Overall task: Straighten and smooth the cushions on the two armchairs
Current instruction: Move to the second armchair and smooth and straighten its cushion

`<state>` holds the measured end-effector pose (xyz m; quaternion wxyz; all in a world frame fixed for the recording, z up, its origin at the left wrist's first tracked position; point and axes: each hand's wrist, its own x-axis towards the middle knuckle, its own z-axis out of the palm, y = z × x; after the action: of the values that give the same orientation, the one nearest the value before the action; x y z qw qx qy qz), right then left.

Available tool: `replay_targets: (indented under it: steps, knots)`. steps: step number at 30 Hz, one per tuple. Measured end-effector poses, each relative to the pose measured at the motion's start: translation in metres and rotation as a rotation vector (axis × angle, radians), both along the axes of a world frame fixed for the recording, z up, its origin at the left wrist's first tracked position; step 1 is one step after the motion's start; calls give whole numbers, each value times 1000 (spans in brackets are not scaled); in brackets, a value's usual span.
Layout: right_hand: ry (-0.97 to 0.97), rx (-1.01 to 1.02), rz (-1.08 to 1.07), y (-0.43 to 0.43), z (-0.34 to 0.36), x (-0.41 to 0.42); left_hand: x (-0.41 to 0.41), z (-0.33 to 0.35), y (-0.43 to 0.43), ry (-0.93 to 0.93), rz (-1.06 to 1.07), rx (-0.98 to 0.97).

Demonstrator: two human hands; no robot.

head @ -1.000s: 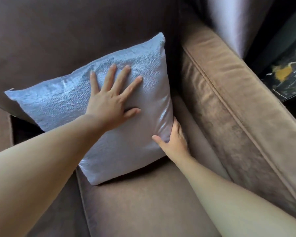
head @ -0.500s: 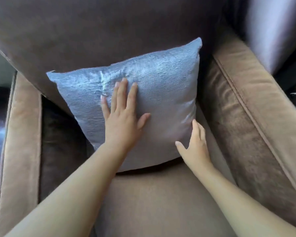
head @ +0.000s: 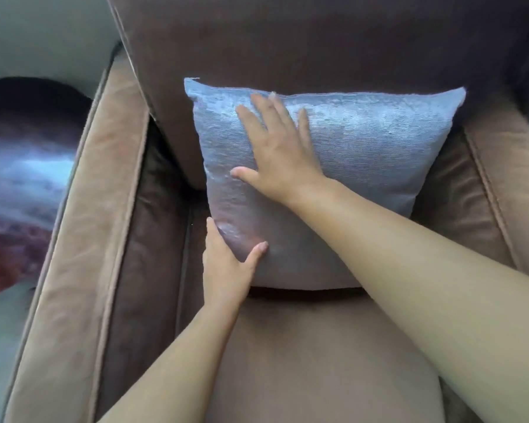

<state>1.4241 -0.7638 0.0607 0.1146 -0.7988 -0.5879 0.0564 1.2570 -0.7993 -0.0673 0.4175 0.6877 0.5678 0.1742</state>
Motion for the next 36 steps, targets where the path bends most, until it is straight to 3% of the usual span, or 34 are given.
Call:
replay_targets:
  steps: [3, 11, 22, 27, 31, 36]
  knots:
    - [-26, -89, -44, 18, -10, -2, -8, -16, -3, 3, 17, -70]
    - [-79, -58, -49, 21, -27, -5, -30, -54, -10, -29, 99, -380]
    - [-120, -40, -79, 14, -26, -14, -51, -50, -1, 117, -72, -458]
    - [-62, 122, -143, 58, -3, -15, -67, -62, 15, -127, 99, -614]
    - [-57, 91, -48, 105, 14, -17, -76, -98, 23, -11, 210, -549]
    - [-43, 79, 12, 124, 13, -12, -74, -96, 22, -163, 333, -619]
